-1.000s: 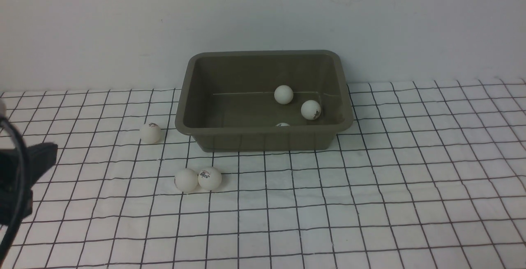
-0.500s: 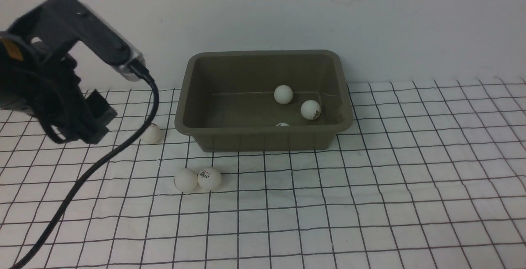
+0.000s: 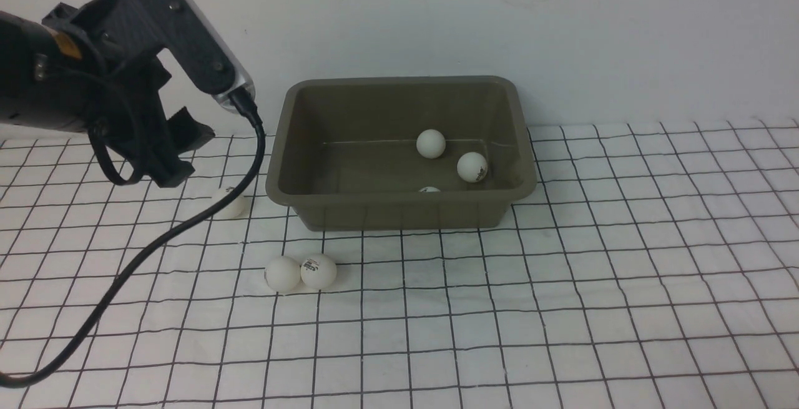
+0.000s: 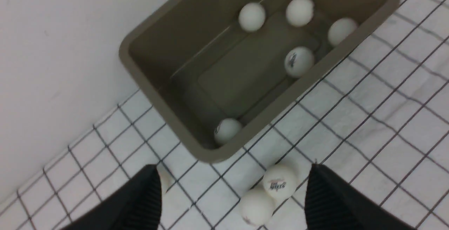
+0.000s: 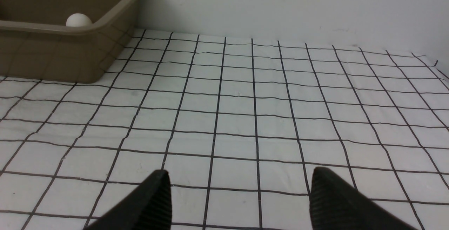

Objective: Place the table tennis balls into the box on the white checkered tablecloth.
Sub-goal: 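Reach for and grasp a ping pong ball on the table beside the basket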

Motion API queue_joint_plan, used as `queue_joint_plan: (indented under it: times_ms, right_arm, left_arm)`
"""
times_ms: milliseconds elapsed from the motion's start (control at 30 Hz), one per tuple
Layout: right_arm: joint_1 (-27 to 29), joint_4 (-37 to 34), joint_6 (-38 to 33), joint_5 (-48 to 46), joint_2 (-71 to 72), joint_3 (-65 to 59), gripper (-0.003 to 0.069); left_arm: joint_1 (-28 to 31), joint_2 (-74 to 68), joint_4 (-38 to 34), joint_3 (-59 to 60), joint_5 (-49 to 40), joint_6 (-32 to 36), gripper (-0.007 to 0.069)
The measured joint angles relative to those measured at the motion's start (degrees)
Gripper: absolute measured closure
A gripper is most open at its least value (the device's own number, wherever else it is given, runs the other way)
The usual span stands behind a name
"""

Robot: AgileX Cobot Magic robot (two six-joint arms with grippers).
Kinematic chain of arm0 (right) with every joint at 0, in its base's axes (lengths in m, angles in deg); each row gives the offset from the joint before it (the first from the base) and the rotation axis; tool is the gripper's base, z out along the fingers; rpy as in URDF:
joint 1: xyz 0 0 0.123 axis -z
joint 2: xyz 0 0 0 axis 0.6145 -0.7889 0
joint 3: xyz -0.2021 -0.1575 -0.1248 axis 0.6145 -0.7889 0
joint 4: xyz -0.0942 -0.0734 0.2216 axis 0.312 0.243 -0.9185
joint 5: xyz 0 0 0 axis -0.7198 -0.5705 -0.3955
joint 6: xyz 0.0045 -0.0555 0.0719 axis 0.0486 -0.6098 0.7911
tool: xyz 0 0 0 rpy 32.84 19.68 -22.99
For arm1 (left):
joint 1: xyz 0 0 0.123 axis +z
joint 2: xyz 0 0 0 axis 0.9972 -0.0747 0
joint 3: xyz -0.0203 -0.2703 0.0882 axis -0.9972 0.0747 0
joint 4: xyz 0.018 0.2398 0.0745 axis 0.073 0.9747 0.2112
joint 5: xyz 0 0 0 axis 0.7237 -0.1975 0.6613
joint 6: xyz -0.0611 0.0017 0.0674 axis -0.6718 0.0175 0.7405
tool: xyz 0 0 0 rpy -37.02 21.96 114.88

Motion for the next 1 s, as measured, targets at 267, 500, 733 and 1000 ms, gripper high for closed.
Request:
queue_joint_plan:
  times_ms: [267, 500, 733, 1000]
  right_arm:
    - [0.00, 0.00, 0.00, 0.00, 0.00, 0.00, 0.0177]
    - [0.00, 0.00, 0.06, 0.00, 0.00, 0.00, 0.0177]
    - [0.00, 0.00, 0.06, 0.01, 0.00, 0.00, 0.0177]
    - [0.00, 0.00, 0.06, 0.01, 0.00, 0.00, 0.0177]
  left_arm:
    - [5.96, -1.71, -14.86, 0.00, 9.43, 9.85, 0.0132]
    - [17.49, -14.30, -30.95, 0.00, 11.84, 28.06, 0.0132]
    - [21.09, -25.47, -40.32, -0.04, 4.91, 58.46, 0.0132]
    - [21.51, -33.57, -47.59, -1.69, 9.32, 69.54, 0.0132]
